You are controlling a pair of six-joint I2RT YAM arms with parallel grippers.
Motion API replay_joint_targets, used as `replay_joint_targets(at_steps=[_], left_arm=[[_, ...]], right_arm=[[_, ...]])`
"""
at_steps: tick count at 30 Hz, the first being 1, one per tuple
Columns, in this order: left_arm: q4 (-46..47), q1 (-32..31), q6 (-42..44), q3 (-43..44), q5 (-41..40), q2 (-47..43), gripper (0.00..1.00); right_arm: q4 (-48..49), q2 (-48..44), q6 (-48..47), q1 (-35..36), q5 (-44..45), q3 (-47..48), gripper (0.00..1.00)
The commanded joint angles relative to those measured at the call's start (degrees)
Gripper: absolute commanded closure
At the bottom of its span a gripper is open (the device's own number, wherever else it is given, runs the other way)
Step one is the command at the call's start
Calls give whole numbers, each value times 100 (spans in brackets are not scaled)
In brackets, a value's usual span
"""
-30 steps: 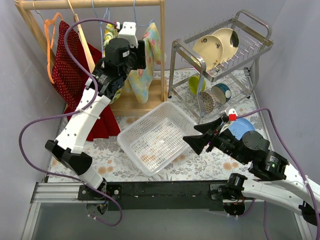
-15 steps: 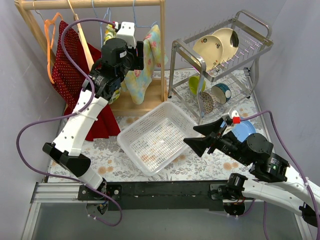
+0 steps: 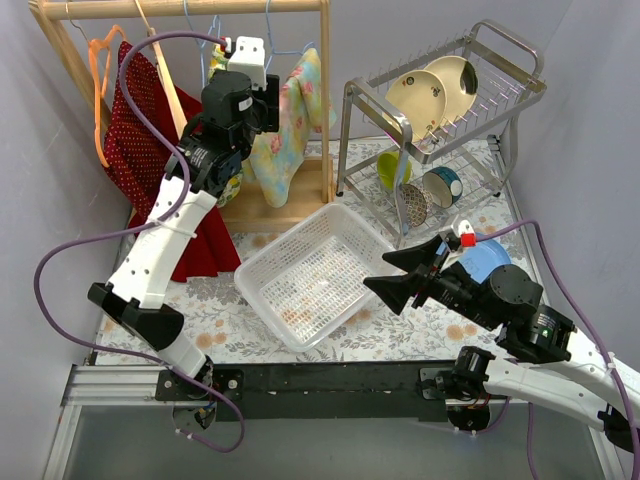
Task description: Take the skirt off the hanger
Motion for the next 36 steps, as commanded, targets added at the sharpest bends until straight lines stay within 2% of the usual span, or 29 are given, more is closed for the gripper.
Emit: replay_joint_targets(at_steps=[1,7,8,11,12,14,16,19,25,36], left_arm=[[-38,62,69,-10,-171,93,48],[-46,106,69,-167,-197,111,55],[-38,106,61,-203,-197,120,62],[-29,106,25,-291,-232,102,70],[-20,106,-9,-291,-232,94,76],[33,106,-19,-300,-232,76,78],[85,106,-19,-274,-189,85,85],[15,106,-19,-72,-83,146,100],[59,106,-71,350,268,164,100],[674,97,184,474,550,-223,100]], right_arm=[[336,-49,-89,22,-60,90,19],[380,-172,-81,22,-34,2,19],[389,-189,-81,22,-25,-7,19],[380,-224,-89,22,-25,-16,19],[371,-233,-81,22,-16,-16,19],[353,-242,-81,22,-25,-7,19],[353,-269,-81,30,-25,2,19],[345,-295,-63,22,-16,10,19],[336,-348,-28,22,-8,46,20],[274,-365,33,30,54,134,20]])
